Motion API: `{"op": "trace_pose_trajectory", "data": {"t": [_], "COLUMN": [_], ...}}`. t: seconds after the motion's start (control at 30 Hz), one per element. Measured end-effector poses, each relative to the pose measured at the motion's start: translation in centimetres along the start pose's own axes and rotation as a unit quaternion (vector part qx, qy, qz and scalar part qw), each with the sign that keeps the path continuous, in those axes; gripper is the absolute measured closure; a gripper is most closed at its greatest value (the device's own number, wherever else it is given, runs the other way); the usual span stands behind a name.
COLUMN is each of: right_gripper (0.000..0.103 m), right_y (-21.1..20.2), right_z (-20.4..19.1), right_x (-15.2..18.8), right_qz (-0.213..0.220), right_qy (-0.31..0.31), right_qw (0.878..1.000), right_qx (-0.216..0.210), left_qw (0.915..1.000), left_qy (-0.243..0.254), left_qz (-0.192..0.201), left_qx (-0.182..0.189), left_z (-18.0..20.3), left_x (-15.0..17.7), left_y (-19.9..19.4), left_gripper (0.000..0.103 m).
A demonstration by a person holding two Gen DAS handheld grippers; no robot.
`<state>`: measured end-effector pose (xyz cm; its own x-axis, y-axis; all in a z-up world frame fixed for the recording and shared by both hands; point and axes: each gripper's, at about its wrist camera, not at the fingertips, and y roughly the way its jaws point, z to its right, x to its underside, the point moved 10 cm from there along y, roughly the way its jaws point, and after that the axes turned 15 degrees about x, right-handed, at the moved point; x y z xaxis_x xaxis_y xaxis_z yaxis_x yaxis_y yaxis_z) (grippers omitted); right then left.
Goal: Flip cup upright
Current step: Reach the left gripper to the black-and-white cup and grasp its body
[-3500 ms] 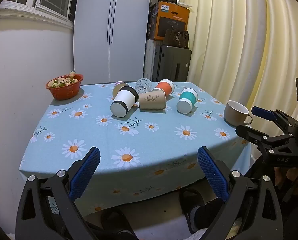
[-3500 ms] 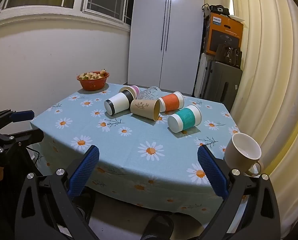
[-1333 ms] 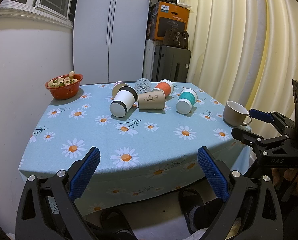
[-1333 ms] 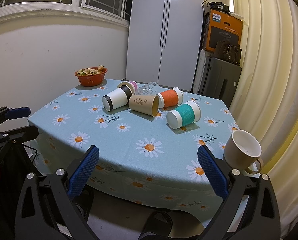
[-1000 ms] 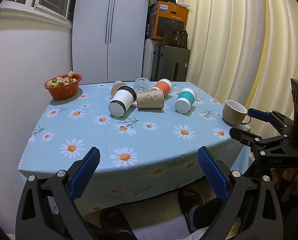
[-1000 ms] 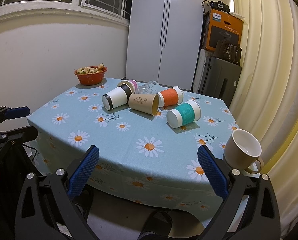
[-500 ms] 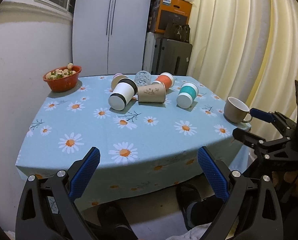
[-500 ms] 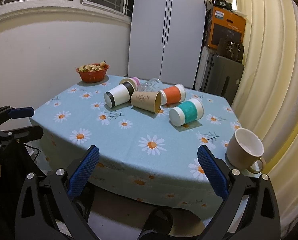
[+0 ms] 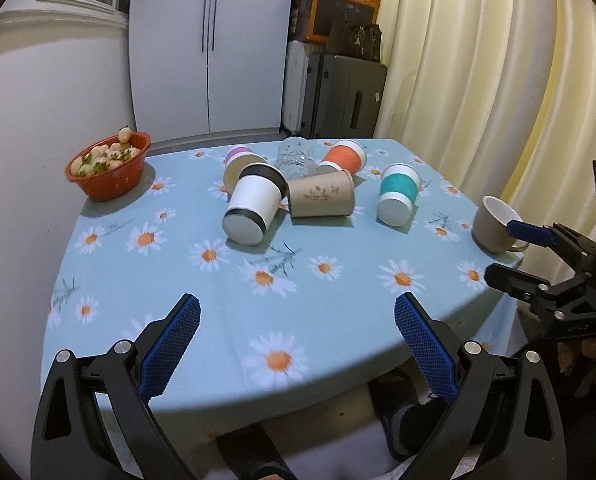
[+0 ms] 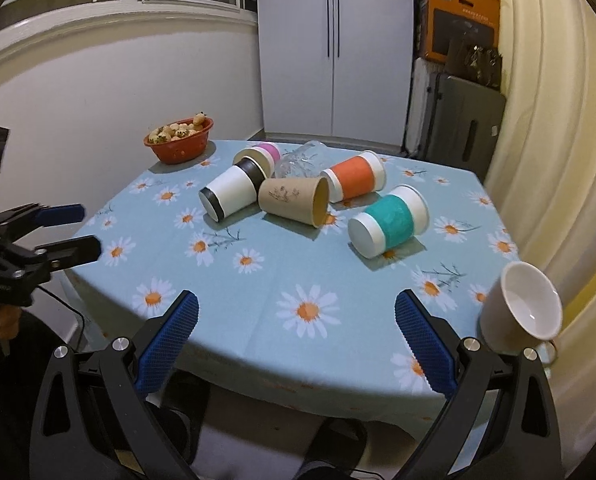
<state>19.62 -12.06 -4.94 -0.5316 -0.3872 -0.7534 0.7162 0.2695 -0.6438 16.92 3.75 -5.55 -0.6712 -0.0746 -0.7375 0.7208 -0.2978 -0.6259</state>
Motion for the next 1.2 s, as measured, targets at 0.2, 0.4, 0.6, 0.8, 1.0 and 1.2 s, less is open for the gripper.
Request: {"op": "trace_pose_trajectory", "data": {"t": [0.2,0.4,0.6,0.8,1.0,1.2], "right_gripper": [0.005,0.005,0.005,0.005,0.005,0.005], "right_y": [3.0,6.3,9.1,10.9,11.5,11.6], "right_z": [-0.9,-1.6,-1.4,-0.7,-0.2,-0.3], "right_x": [-2.7,-4.3,-5.2,-4.9,-4.8,-4.6], "right_qz": [-0.022,-0.058,-0.090,-0.114,-0.123,-0.129], "right_qy": [0.003,0.009,0.027,0.043,0.052,0.052], "right_qw": [0.999,0.996,0.992,0.987,0.984,0.982], "right_qx": [-0.034,-0.065,-0.089,-0.108,-0.116,-0.126], "left_qw": [0.9990,0.9945,0.9864,0.9772,0.9670,0.9600], "left_qy": [0.012,0.016,0.018,0.033,0.040,0.041], "left_qz": [-0.044,-0.102,-0.162,-0.209,-0.252,-0.277], "left_qx": [0.004,0.013,0.018,0.011,-0.003,-0.003], "left_z": [-2.2,-4.3,-6.2,-7.9,-9.5,-10.2], "left_x": [-3.0,-4.9,-5.8,-6.6,-6.6,-5.9], "left_y": [3.3,7.2,11.4,14.7,16.8,18.1], "left_gripper": [0.008,0.008,0.009,0.009,0.019,0.025]}}
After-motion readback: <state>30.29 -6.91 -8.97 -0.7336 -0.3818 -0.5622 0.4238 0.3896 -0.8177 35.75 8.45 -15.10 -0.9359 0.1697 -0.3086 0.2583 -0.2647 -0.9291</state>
